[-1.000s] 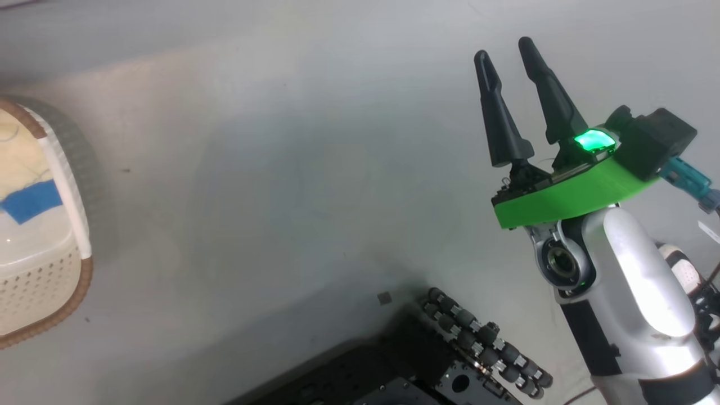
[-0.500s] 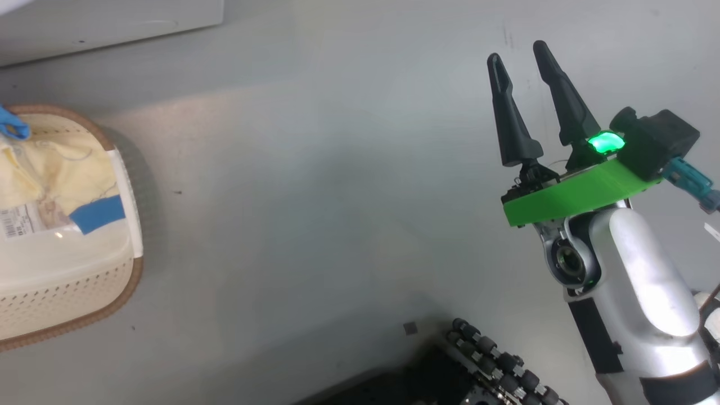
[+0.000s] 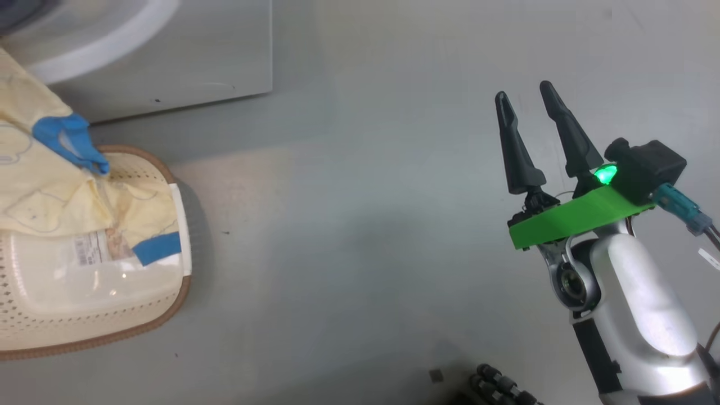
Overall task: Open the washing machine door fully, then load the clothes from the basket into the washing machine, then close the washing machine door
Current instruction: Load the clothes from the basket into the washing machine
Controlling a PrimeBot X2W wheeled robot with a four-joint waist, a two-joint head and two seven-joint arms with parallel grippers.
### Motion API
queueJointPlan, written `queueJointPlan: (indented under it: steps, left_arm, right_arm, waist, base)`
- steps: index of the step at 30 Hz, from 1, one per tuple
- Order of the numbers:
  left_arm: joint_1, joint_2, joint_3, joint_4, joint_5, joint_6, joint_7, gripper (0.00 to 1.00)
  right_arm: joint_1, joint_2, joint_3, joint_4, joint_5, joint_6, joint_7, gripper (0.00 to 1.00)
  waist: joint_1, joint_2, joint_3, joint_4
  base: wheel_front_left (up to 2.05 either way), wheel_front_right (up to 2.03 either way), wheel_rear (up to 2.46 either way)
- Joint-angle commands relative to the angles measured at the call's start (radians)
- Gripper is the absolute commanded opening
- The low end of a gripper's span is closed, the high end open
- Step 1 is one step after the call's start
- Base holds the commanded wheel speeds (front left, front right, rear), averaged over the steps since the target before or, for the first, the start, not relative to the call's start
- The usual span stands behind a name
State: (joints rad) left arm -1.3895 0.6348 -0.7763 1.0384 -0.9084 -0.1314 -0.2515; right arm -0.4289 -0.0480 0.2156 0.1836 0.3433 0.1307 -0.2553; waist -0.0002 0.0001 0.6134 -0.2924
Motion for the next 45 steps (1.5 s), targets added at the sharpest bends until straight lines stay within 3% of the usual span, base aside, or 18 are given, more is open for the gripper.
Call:
queueJointPlan:
  steps: [1, 19, 35, 45]
  left_arm:
    - [0.011, 0.036, 0.027, -0.03, -0.009, 0.001, -0.01, 1.0]
    - [0.428, -0.024, 0.228, -0.278, 0.0, 0.001, -0.01, 1.0]
    - [0.743, -0.112, 0.466, -0.509, 0.193, 0.024, -0.01, 1.0]
    - [0.932, -0.199, 0.586, -0.625, 0.322, 0.042, -0.01, 1.0]
  right_arm:
    - [0.031, -0.002, 0.002, -0.019, -0.011, 0.0, -0.006, 1.0]
    - [0.115, -0.002, -0.025, 0.016, -0.055, 0.0, -0.006, 1.0]
    - [0.162, -0.002, -0.057, 0.007, -0.068, 0.0, -0.006, 1.0]
    - [0.188, -0.002, -0.062, -0.002, -0.068, 0.0, -0.006, 1.0]
  waist:
    - [0.0002, -0.0001, -0.051, 0.027]
    - [0.0002, -0.0001, -0.269, 0.096]
    - [0.0002, -0.0001, -0.364, 0.135]
    - [0.0002, -0.0001, -0.39, 0.144]
  base:
    - [0.0, 0.0, 0.0]
    - [0.0, 0.0, 0.0]
    - [0.0, 0.0, 0.0]
    - [0.0, 0.0, 0.0]
